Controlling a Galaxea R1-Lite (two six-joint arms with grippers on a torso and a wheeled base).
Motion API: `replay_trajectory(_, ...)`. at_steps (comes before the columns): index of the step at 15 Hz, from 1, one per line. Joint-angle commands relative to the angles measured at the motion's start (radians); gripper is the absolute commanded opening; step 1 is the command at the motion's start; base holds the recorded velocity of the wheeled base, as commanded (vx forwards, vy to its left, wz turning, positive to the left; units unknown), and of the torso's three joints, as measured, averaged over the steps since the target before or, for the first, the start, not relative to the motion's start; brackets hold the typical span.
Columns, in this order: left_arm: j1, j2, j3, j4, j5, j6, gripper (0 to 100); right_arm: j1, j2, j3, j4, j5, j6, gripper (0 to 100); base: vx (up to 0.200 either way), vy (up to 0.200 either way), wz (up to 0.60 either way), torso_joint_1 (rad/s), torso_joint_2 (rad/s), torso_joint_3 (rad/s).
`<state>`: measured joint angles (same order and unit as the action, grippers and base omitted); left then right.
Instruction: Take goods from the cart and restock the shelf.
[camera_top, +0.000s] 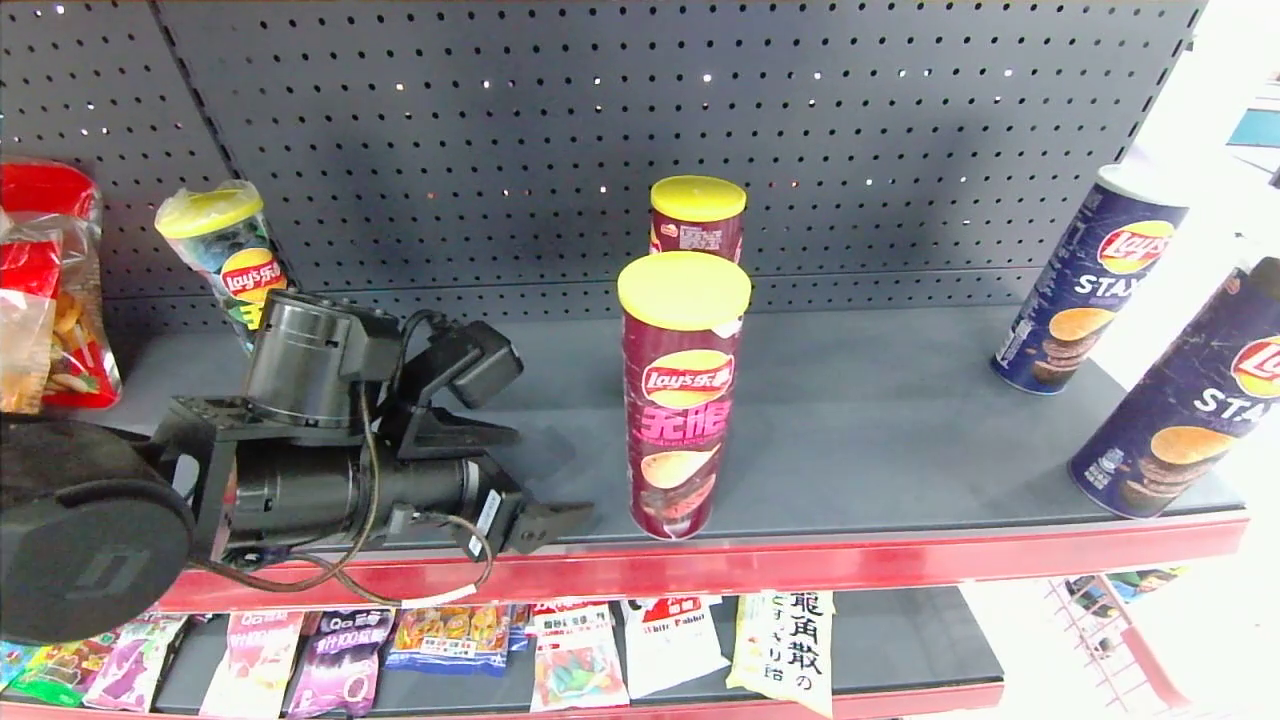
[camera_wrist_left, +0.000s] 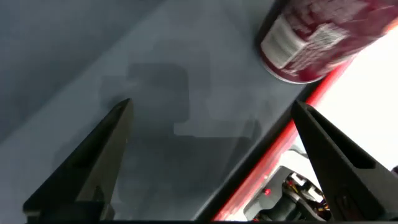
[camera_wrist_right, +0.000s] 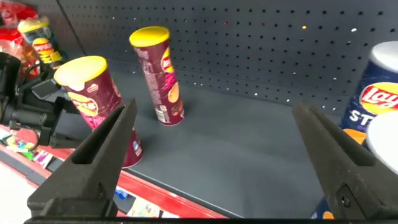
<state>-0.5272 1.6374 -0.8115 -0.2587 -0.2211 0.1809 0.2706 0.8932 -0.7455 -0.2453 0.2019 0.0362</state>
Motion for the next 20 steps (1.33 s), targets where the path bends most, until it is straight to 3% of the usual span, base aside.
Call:
replay_trajectory(1,-0.005,0.019,-0.012,-0.001,0.002,0.0,100,-0.008,0.0,-0.002,0.0,0.001,0.001,100,0.0,0.0,0.0,0.0,0.0,0.0)
replay_trajectory(20,-0.033,0.127,-0.132,-0.002,-0.001,-0.003,100,-0.01,-0.013,0.014,0.003,-0.002,0.001,100,0.0,0.0,0.0,0.0,0.0,0.0)
